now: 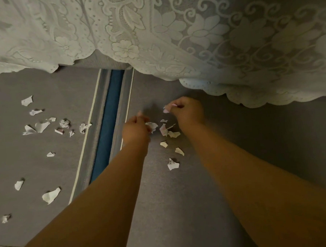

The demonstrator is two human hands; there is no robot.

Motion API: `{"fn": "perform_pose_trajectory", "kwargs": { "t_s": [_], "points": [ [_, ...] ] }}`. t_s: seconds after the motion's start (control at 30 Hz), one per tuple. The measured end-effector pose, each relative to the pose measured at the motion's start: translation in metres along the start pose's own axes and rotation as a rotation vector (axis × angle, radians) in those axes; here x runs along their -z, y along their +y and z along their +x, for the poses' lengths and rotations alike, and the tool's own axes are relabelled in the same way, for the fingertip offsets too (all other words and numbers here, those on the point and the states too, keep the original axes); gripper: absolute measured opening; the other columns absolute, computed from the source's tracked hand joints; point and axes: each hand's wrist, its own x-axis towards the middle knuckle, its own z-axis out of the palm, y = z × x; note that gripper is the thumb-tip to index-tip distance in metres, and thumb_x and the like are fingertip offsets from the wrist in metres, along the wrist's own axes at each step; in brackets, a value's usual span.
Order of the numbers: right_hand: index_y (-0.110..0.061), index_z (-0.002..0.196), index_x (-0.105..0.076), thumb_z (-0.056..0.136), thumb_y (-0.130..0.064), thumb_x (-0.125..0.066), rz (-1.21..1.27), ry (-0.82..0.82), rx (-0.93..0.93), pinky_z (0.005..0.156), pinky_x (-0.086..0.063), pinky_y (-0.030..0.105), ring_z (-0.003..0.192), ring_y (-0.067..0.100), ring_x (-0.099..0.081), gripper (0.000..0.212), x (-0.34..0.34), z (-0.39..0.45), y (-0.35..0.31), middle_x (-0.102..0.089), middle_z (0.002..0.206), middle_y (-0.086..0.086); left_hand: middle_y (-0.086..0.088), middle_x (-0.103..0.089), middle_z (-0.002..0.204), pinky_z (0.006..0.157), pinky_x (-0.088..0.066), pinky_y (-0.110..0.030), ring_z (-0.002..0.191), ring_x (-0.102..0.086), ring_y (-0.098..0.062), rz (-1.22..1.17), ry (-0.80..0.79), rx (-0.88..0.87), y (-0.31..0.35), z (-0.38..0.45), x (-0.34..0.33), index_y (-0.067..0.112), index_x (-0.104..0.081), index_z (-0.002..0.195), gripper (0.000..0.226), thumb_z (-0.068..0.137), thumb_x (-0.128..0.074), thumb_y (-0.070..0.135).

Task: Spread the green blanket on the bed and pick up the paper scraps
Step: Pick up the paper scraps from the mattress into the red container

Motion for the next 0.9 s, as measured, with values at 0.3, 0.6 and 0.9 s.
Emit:
{"fn": "perform_pose_trajectory", "kwargs": {
  "t_s": [0.3, 0.6, 0.9],
  "points": [
    [-0.006, 0.103, -0.067, 0.096, -0.013, -0.053, -0.321, -0.34, 0.21, 0.086, -0.055, 0.04, 0.092, 0.026, -0.067, 0.018, -0.025, -0.035, -0.016, -0.071, 0.099, 0.014, -0.009, -0.056, 0.073, 0.073, -0.049, -0.038, 0.062, -0.053, -0.021, 0.05, -0.039, 0.213, 0.015, -0.011, -0.01, 0.005, -0.063, 0.102, 0.07, 0.091, -0.032, 0.067],
    [-0.013, 0.116, -0.061, 0.095, -0.007, -0.054, 0.102, -0.265, -0.125, 0.074, -0.059, 0.027, 0.087, 0.018, -0.069, 0.023, 0.001, -0.016, -0.017, -0.07, 0.109, 0.011, -0.015, -0.061, 0.118, 0.069, -0.052, -0.028, 0.097, -0.065, -0.025, 0.176, 0.165, 0.067, -0.005, -0.001, 0.01, 0.028, -0.017, 0.152, 0.072, 0.093, -0.058, 0.015],
    [-0.009, 0.128, -0.055, 0.094, -0.028, -0.06, -0.68, 0.001, -0.046, 0.097, -0.05, 0.04, 0.119, 0.031, -0.053, 0.039, -0.007, 0.026, 0.008, -0.05, 0.134, 0.017, -0.018, -0.068, 0.106, 0.071, -0.052, -0.037, 0.085, -0.065, -0.03, 0.371, 0.051, 0.062, -0.021, 0.016, 0.045, 0.01, -0.066, 0.091, 0.026, 0.088, -0.056, 0.034]
  ]
}}
